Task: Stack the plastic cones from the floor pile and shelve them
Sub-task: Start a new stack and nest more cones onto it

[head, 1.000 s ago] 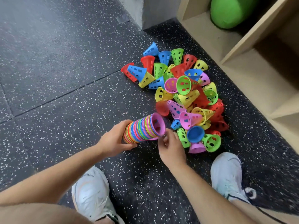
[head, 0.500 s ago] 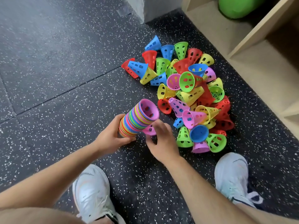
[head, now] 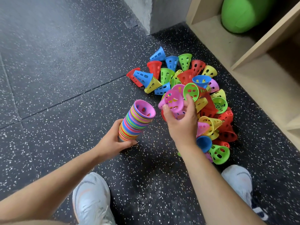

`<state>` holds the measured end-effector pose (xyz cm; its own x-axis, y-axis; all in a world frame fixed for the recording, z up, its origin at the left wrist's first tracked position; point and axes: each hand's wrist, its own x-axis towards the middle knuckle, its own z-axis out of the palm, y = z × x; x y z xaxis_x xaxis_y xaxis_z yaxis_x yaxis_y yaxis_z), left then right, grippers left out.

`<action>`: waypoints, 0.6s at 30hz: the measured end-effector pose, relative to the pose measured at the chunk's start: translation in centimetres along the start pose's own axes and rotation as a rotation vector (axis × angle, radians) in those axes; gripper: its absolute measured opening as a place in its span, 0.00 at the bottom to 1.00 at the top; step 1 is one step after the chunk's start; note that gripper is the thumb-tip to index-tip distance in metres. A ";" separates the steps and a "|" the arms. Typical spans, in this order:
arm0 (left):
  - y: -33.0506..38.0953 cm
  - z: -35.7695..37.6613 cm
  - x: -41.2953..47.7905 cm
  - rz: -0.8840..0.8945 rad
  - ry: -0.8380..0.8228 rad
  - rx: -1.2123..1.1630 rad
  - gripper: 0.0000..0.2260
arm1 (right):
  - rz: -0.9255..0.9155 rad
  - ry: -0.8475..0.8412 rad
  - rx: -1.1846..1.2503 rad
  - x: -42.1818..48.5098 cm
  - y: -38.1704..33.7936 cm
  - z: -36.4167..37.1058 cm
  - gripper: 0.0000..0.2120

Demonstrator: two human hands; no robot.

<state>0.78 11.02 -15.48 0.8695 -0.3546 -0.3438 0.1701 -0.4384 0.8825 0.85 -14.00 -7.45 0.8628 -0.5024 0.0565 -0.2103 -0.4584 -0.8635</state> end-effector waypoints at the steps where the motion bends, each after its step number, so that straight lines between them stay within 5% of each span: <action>1: 0.0 0.0 0.0 -0.001 0.002 -0.004 0.35 | 0.006 -0.008 0.027 0.3 -0.6 -0.1 0.40; 7: 0.1 -0.1 -0.1 -0.010 0.007 -0.013 0.34 | -0.124 -0.184 0.024 0.9 -3.3 -0.5 0.35; 14: -0.3 -0.1 0.1 -0.001 0.000 0.000 0.35 | 0.043 -0.551 -0.047 -0.5 -3.4 1.7 0.35; 18: -0.4 -0.1 0.2 -0.006 0.026 -0.022 0.34 | 0.108 -0.577 0.012 -0.2 -3.5 2.6 0.32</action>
<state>0.94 11.20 -15.85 0.8802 -0.3302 -0.3410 0.1856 -0.4218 0.8875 2.59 -10.40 -5.75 0.9483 -0.0640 -0.3109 -0.3085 -0.4165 -0.8552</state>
